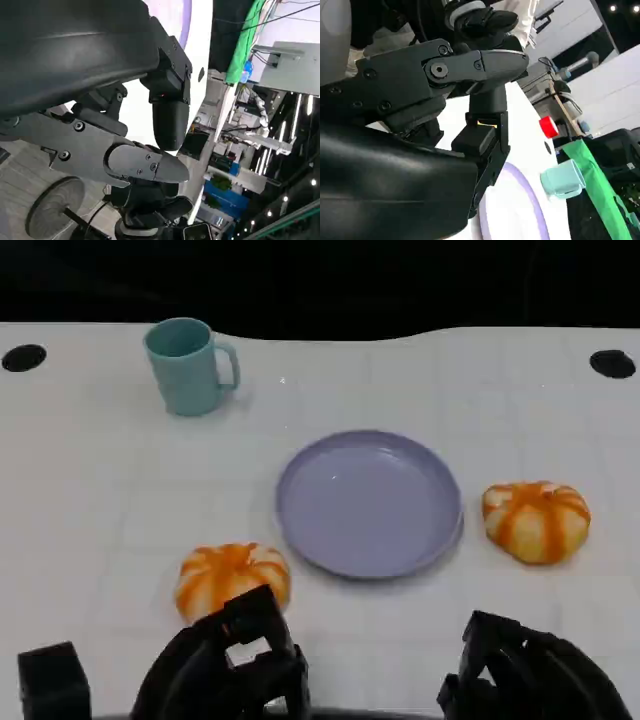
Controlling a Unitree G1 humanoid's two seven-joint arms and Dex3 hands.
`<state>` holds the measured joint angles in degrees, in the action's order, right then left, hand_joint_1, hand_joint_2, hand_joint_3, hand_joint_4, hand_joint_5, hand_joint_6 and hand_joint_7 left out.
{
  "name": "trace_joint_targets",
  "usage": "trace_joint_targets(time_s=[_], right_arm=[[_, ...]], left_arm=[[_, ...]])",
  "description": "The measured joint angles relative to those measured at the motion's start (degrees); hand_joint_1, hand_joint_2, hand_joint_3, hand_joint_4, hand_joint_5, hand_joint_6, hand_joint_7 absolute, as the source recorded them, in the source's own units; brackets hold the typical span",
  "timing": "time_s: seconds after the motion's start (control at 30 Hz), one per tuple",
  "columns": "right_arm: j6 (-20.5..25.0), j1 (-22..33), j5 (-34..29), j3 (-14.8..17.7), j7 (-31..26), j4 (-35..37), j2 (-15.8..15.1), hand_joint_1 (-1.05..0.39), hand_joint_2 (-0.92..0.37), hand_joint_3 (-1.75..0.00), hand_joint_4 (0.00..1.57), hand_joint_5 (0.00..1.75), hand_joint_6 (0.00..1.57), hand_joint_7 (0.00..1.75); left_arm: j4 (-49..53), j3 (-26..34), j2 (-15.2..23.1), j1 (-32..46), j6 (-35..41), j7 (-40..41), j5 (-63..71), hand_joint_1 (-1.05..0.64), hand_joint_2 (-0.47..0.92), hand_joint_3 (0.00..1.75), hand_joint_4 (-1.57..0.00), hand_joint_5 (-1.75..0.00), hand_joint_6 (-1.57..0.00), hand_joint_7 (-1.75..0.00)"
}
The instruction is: Grasp the bread from the table and place it into the plate.
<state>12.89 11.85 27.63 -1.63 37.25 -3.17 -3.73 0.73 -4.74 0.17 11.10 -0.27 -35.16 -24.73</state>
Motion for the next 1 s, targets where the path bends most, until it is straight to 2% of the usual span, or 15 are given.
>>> trace_joint_targets(time_s=[0.57,0.73,0.8,0.97,1.0], right_arm=[[-0.06,0.00,0.01,0.00,0.04,0.01,0.00,-0.72,-0.92,-0.22,0.88,1.59,0.79,1.37],[-0.06,0.00,0.00,-0.01,0.03,0.01,0.02,-0.72,-0.92,-0.22,0.88,1.58,0.79,1.36],[-0.06,0.00,0.01,-0.01,0.03,0.01,0.05,-0.72,-0.92,-0.23,0.88,1.58,0.79,1.37],[-0.28,-0.01,-0.33,-0.06,-0.18,0.01,0.07,-0.72,-0.92,-0.24,0.88,1.59,0.79,1.38],[-0.36,-0.01,-0.42,-0.09,-0.21,0.01,0.07,-0.72,-0.92,-0.24,0.88,1.59,0.78,1.38]], left_arm=[[-0.11,0.22,0.00,0.00,0.35,0.01,-0.04,-0.58,0.92,0.12,-0.80,-1.75,-0.56,-1.74],[-0.11,0.66,-0.26,0.02,-0.05,-0.01,-0.63,-0.59,0.92,0.11,-0.72,-1.75,-0.56,-1.49],[-0.11,0.97,-0.68,0.03,-1.08,0.07,-0.43,-0.61,0.92,0.15,-0.60,-1.75,-0.53,-1.38],[-0.61,0.88,-0.83,0.14,-8.02,3.68,6.10,-0.60,0.92,0.15,-0.48,-1.71,-0.49,-1.15],[-0.69,0.82,-0.81,0.14,-9.16,4.31,7.20,-0.58,0.92,0.13,-0.48,-1.54,-0.46,-1.00]])
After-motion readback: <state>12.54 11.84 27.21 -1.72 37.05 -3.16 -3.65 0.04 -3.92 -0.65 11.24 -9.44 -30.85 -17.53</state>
